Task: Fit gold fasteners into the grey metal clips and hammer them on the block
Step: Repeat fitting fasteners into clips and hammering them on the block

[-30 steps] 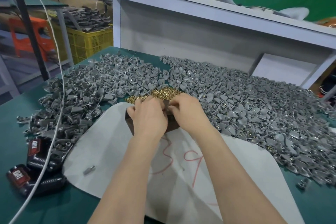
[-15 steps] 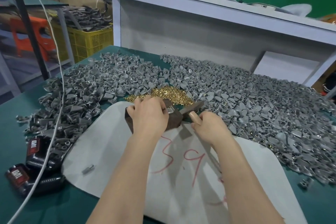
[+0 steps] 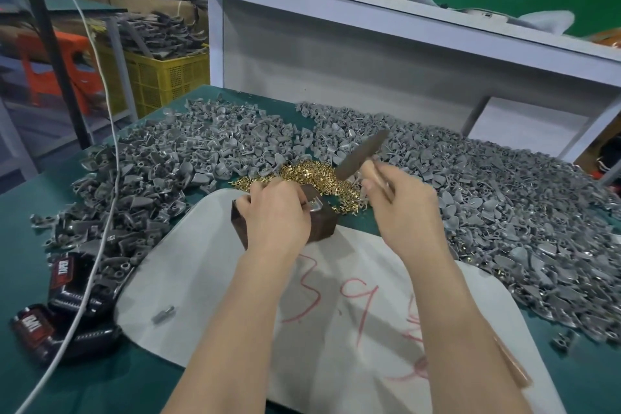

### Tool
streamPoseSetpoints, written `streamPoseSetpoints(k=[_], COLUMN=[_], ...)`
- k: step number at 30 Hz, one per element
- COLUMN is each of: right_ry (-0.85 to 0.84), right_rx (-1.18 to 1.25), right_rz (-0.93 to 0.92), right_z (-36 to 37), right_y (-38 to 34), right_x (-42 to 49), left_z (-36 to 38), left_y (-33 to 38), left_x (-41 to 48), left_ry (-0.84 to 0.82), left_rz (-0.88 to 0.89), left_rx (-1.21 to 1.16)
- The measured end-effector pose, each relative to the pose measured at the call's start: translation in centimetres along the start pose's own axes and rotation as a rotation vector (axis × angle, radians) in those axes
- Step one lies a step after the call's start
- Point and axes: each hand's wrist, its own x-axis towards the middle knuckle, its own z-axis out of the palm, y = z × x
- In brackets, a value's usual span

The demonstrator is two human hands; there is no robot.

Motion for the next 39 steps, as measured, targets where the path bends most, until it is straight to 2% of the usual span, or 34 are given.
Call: streamPoseSetpoints(k=[2,5,6,8,10,11,12,14,15,16,19,20,23,24,25,27,28,29,31,32,36,39], right_ry=[0.049,-0.197,-0.233,-0.136,0.088,0.116,0.066,-0.148,-0.179,-0.151,0.139,0.139,-0.165,-0.179,-0.122,0.11,0.145,0.081,-0.177,-0.252,-0.223,-0.228], right_rx=[-0.002,-0.167,-0.202,-0.222,-0.052,-0.006,-0.027,-0.153,-0.188,-0.209,-0.001,0.004,-0.199,-0.225,-0.221,-0.054,-0.017,-0.047,-0.15,-0.16,-0.057,0.115], right_rz=[-0.079,-0.138,-0.132,-0.13,-0.142,-0.154,-0.16,-0.149,-0.149,-0.15,-0.196,-0.211,-0.161,-0.148,-0.151,-0.18,-0.192,-0.195,-0.145,-0.126,-0.109,0.098], right_z=[-0.4,0.3,0.1,-0.6,-1.1,-0.9,-0.6,0.4,0.5,0.4,0.2,0.3,0.8,0.3,-0.1,-0.5,-0.3,0.1,0.9,0.6,-0.1,0.9], right_y=[-1.3,-1.9,-2.0,-2.1,-2.3,-2.5,-2.6,-2.5,-2.4,-2.3,-2.4,-2.5,-2.2,-2.1,-2.1,-2.1,-2.2,-2.4,-1.8,-1.6,-0.4,0.3], right_x=[-0.6,-1.1,-1.0,-0.5,-0.6,-0.7,-1.0,-1.7,-1.6,-1.3,-1.2,-1.4,-2.0,-1.5,-1.1,-0.9,-0.9,-1.1,-1.6,-1.4,0.8,1.7], left_z=[0.1,0.0,0.0,0.0,0.0,0.1,0.0,-0.1,-0.1,-0.1,-0.1,-0.1,-0.1,-0.1,-0.1,0.0,0.0,0.0,-0.2,-0.2,-0.1,-0.2], left_y=[0.0,0.1,0.1,0.1,0.1,0.1,0.2,0.2,0.2,0.2,0.2,0.3,0.3,0.3,0.2,0.2,0.3,0.3,0.3,0.4,0.3,0.3], left_x=[0.0,0.1,0.1,0.0,0.1,0.1,0.1,0.0,0.0,0.0,0.1,0.1,0.0,0.0,-0.1,0.1,0.1,0.0,-0.1,-0.1,-0.1,-0.1], left_ry=[0.005,0.004,0.0,-0.004,0.002,0.004,0.0,0.001,0.003,0.001,0.004,0.003,0.003,0.003,-0.001,0.009,0.011,0.004,0.001,0.005,0.006,-0.002], left_rz=[0.007,0.003,0.001,-0.001,0.002,-0.002,-0.005,0.006,0.008,0.002,-0.014,-0.02,0.001,0.0,-0.005,-0.006,-0.009,-0.014,-0.003,0.006,-0.004,-0.013], left_rx=[0.017,0.041,0.038,0.027,0.001,-0.006,0.002,0.03,0.041,0.049,0.005,0.0,0.042,0.051,0.051,0.019,0.009,0.017,0.045,0.05,0.052,0.038])
